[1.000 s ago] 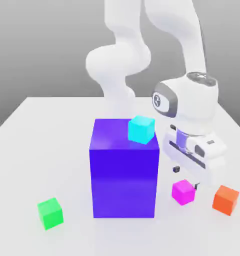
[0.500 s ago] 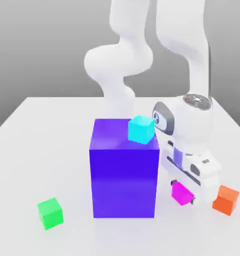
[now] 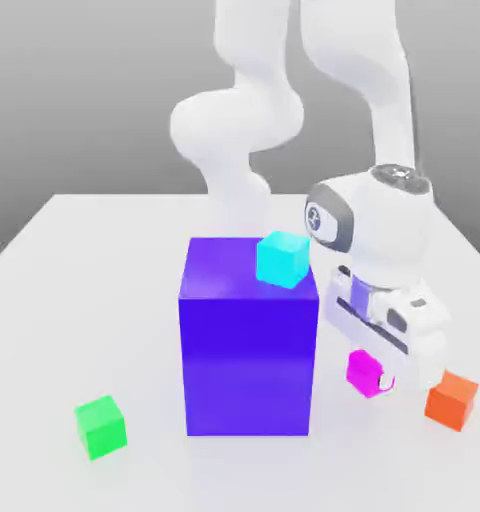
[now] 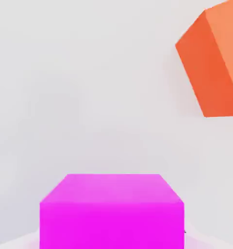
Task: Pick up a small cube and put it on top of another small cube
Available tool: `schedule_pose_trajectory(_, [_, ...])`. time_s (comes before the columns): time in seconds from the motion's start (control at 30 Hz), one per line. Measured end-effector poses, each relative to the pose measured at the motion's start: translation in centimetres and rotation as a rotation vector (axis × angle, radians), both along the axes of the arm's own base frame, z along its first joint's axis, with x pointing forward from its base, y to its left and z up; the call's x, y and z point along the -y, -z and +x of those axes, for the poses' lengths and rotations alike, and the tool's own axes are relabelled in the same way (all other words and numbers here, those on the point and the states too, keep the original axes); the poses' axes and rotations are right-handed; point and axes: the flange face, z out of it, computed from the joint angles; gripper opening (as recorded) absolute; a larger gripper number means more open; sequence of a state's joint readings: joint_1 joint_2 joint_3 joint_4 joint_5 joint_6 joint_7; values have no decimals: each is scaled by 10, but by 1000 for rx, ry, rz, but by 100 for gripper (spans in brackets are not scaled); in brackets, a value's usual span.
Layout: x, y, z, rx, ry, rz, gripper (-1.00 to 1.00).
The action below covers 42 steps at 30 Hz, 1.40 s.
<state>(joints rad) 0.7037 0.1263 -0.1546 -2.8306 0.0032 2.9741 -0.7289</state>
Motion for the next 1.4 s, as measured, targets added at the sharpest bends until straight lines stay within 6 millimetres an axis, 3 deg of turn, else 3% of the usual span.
schedule_pose_trajectory(0.27, [1, -21, -8, -22, 5, 5, -100])
schedule_pose_trajectory(0.33, [10, -27, 3, -34, 88, 13, -100])
schedule_pose_trajectory(0.43, [24, -51, 42, -50, 302, 52, -100])
schedule_pose_trajectory(0.6, [94, -103, 117, -83, 753, 137, -100])
schedule_pose_trajectory(0.67, [135, -124, 142, -67, 894, 149, -100])
schedule_pose_trajectory(0.8, [224, -139, 161, -5, 1062, 101, -100])
schedule_pose_trajectory(0.93, [314, -148, 157, 52, 1209, 29, -100])
schedule_pose_trajectory(1.03, [357, -138, 138, 55, 1269, -6, -100])
schedule_pose_trajectory(1.23, [364, -80, 84, -16, 1242, 14, -100])
schedule_pose_trajectory(1.4, [370, -57, 80, -10, 1249, 24, -100])
